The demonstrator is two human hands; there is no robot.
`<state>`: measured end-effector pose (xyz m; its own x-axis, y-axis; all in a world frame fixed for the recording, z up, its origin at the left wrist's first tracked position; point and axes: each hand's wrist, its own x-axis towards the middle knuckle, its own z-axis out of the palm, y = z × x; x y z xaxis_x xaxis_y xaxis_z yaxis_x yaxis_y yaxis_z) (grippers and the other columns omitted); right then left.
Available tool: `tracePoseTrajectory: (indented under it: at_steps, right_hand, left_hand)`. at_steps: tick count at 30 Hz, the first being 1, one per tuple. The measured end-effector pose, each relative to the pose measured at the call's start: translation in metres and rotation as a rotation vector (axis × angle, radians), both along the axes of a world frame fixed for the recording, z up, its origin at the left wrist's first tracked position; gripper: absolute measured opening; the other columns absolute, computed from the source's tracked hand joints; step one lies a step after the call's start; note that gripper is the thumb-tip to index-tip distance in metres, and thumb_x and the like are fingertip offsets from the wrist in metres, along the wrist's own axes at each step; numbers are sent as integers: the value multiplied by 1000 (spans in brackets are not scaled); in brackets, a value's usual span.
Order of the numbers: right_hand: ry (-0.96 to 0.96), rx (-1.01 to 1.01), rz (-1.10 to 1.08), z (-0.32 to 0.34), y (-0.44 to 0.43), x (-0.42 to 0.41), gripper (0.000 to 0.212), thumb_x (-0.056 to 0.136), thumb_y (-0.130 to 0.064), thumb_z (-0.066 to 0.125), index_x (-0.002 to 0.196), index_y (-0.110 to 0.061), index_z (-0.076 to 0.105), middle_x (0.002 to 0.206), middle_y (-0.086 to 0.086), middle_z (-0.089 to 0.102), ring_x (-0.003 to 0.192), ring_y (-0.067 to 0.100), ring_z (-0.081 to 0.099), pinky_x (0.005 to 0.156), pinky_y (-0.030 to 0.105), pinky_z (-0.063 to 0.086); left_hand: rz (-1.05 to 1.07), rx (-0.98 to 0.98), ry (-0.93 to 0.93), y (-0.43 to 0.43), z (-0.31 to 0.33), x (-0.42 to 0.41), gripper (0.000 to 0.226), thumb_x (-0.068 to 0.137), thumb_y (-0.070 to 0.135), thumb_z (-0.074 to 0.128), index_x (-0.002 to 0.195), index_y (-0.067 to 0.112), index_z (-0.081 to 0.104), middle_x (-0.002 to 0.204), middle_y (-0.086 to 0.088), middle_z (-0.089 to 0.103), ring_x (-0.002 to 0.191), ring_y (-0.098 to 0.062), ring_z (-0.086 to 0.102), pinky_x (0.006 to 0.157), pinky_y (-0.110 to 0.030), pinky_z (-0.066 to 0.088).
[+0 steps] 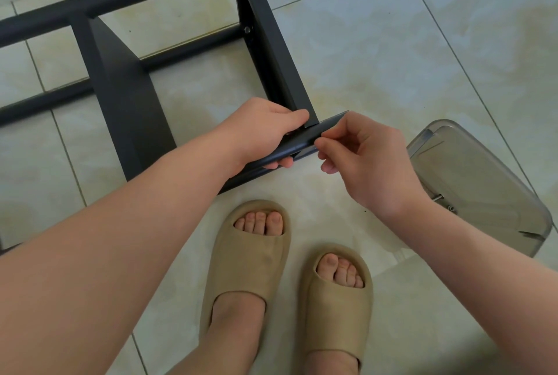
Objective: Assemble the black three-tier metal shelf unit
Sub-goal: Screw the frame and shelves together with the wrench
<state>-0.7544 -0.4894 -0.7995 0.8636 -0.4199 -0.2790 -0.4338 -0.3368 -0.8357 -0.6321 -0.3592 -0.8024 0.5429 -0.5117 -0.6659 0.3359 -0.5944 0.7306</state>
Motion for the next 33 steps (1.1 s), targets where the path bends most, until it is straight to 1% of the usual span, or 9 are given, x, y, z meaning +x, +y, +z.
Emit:
tracePoseTrajectory:
  at_steps: [2, 6, 10, 12, 17, 22, 27, 30, 33]
  right_hand:
    - [-2, 127, -68, 0, 0, 2, 14, 94, -2, 67, 80, -6, 63, 64, 3, 69, 56, 15, 67, 60, 32, 59]
    - [-40, 320, -181, 1, 7, 1, 17, 93, 2, 66, 78, -3, 60, 62, 5, 69, 51, 18, 64, 56, 30, 58]
    - [-11, 95, -69, -1, 5, -3, 15, 93, -5, 68, 79, -6, 61, 70, 3, 71, 58, 15, 68, 64, 39, 60]
    - [-15, 105, -65, -1, 4, -1, 15, 93, -3, 68, 80, -6, 62, 69, 4, 71, 58, 16, 69, 63, 39, 60]
    - [5, 455, -318, 2, 15, 4, 13, 93, 0, 68, 82, 0, 60, 65, 11, 70, 55, 20, 66, 57, 30, 59]
    - [21, -18, 2, 0, 5, 4, 15, 91, -7, 71, 80, -8, 61, 69, 7, 70, 61, 15, 70, 69, 44, 60]
    - [35, 172, -48, 1, 1, 7, 14, 90, -2, 72, 82, -2, 60, 70, 9, 73, 68, 21, 74, 71, 42, 63]
    - [0, 59, 55, -1, -1, -1, 11, 93, -3, 69, 86, -8, 62, 72, 3, 73, 74, 14, 74, 78, 40, 61]
    - [-29, -96, 116, -2, -2, -3, 8, 95, -7, 67, 88, -6, 63, 72, -1, 72, 72, 7, 72, 76, 42, 59]
  left_hand:
    - [0, 4, -27, 0, 0, -1, 35, 100, 39, 56, 90, 11, 73, 78, -14, 74, 57, -19, 67, 57, -30, 54]
    - [-8, 9, -46, 0, 0, -2, 35, 100, 41, 55, 86, 14, 73, 81, -18, 74, 59, -20, 67, 59, -30, 56]
    - [-10, 7, -53, 0, 0, -2, 34, 100, 40, 55, 87, 14, 74, 81, -14, 75, 59, -19, 67, 59, -30, 56]
    - [-12, 5, -47, 0, 0, -1, 35, 100, 40, 55, 90, 12, 74, 81, -15, 75, 59, -18, 67, 58, -29, 55]
    - [-13, 3, -32, 1, 0, -1, 37, 100, 42, 55, 89, 11, 73, 61, -9, 68, 56, -17, 66, 55, -27, 54]
    - [-21, -7, -18, 1, 0, 0, 36, 100, 41, 55, 94, 10, 74, 85, -17, 75, 61, -19, 67, 55, -27, 54]
    - [-23, -8, -30, 2, -1, 0, 36, 99, 42, 56, 91, 11, 74, 85, -19, 74, 61, -19, 67, 56, -28, 55]
    - [-20, -14, -29, 2, -2, 0, 35, 99, 41, 57, 90, 12, 73, 85, -18, 74, 60, -19, 67, 56, -29, 55]
    - [-19, -22, -9, 2, -2, 1, 33, 100, 41, 57, 94, 13, 73, 88, -16, 75, 60, -18, 68, 58, -29, 56]
